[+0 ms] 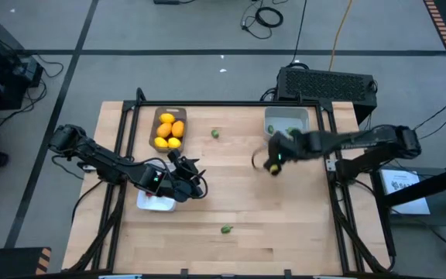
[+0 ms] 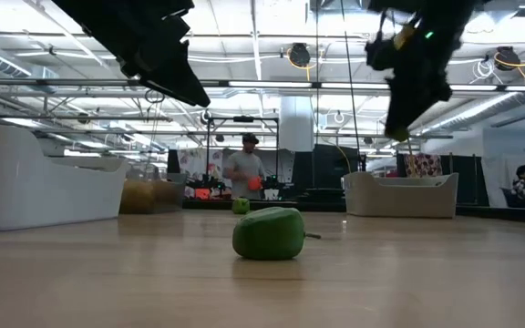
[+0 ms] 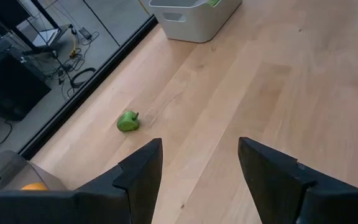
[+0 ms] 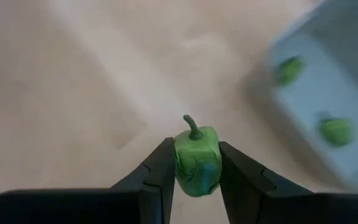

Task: Sort produce into baskets
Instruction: Put the bottom right green chili pepper into the gray bin

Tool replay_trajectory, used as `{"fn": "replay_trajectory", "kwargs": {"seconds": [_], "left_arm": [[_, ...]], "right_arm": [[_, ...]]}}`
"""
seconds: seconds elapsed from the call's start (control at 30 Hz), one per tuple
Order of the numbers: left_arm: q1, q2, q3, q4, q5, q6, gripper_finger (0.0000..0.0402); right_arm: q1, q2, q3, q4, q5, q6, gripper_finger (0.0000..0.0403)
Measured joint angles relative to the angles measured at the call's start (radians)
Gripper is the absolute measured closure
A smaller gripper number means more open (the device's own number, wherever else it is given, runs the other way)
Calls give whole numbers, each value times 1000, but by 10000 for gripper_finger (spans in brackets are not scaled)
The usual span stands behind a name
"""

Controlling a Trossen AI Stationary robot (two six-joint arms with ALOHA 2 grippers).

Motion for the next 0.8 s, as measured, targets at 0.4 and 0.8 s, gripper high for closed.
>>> {"fn": "replay_trajectory", "kwargs": {"seconds": [0.4, 0.8], "left_arm": [[0, 0, 0, -3, 0, 24, 183], [21, 10, -30, -2, -31, 26, 183]], "right_arm": [[-417, 36, 0, 69, -3, -263, 307], [-548, 40, 0, 113, -10, -317, 228]]}}
